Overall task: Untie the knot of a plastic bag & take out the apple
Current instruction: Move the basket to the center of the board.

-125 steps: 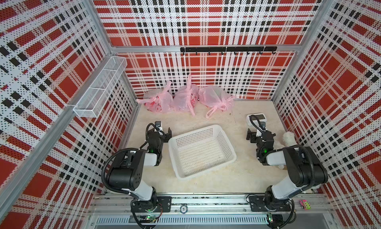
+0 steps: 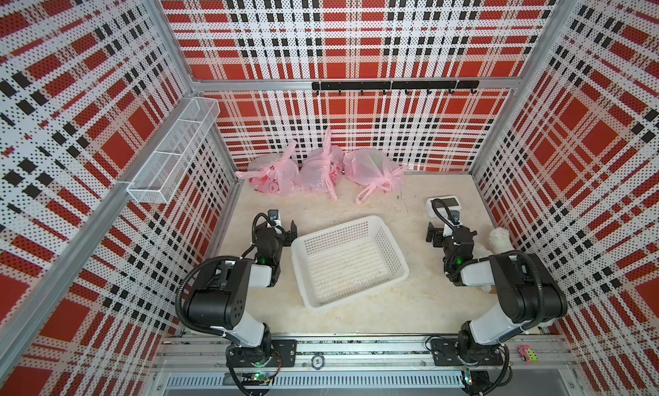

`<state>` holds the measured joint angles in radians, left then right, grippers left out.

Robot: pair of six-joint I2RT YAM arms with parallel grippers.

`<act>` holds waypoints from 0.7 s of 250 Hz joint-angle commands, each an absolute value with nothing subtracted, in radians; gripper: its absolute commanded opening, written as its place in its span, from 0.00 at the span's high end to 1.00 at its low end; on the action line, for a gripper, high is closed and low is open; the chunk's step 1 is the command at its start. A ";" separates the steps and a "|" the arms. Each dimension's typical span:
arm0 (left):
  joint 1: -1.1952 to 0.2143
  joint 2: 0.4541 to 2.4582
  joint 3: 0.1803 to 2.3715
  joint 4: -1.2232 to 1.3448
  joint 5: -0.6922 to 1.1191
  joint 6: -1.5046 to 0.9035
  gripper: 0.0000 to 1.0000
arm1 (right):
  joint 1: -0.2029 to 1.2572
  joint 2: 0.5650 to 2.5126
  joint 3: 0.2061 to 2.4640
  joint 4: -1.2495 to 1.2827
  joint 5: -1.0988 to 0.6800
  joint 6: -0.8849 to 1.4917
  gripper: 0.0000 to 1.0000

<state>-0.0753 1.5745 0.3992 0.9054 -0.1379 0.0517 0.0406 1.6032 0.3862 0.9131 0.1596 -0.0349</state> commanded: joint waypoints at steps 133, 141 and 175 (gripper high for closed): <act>-0.077 1.575 0.407 0.931 -0.130 0.049 0.01 | 0.041 1.592 0.393 0.945 0.153 -0.049 0.00; -0.076 1.575 0.407 0.932 -0.130 0.049 0.00 | 0.040 1.592 0.393 0.944 0.154 -0.049 0.00; -0.064 1.574 0.405 0.931 -0.111 0.041 0.01 | 0.040 1.592 0.393 0.944 0.153 -0.049 0.00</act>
